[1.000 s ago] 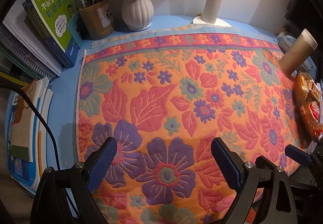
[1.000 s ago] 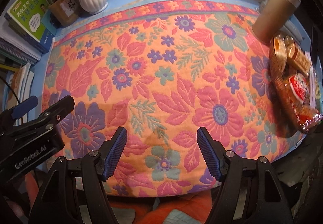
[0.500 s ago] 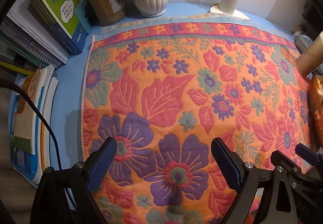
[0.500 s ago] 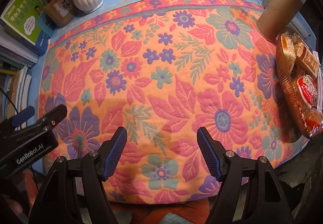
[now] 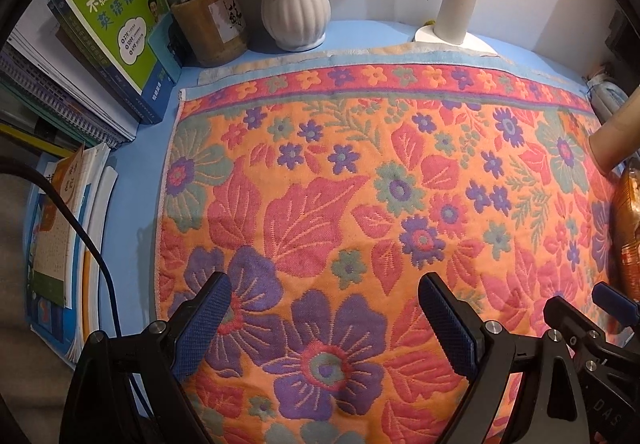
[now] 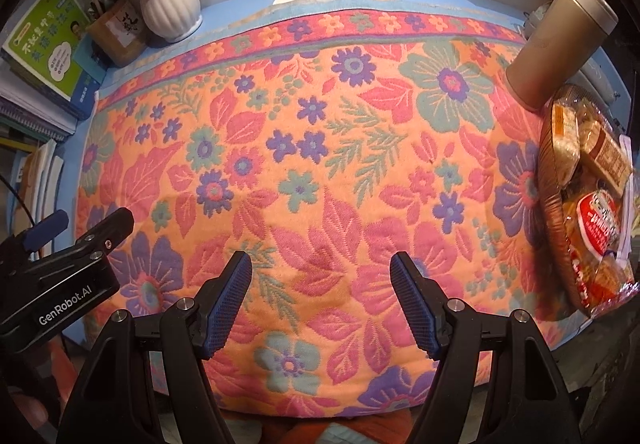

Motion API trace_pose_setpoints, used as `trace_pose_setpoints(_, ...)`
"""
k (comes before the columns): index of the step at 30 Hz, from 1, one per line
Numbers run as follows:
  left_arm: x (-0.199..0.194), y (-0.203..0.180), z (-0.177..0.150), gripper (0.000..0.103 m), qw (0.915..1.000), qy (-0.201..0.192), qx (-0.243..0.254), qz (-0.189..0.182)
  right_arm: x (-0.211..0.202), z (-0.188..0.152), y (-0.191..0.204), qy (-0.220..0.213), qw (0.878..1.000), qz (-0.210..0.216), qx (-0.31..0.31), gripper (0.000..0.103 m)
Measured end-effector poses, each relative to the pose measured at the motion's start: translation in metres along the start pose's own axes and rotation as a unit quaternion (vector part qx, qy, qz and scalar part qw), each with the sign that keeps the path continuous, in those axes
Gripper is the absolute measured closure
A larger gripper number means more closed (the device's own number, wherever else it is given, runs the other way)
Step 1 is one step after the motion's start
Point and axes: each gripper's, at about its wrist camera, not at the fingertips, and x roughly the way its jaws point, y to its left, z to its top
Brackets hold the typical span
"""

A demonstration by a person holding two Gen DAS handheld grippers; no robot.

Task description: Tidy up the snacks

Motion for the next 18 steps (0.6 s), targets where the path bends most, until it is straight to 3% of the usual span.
trace_pose_setpoints(18,-0.003,-0.003,-0.015,0.01,0.9992,-0.009,0.035,0.019,0.003,-0.015,-0.006,-0.002,1.0,0.006,0.016,0.032)
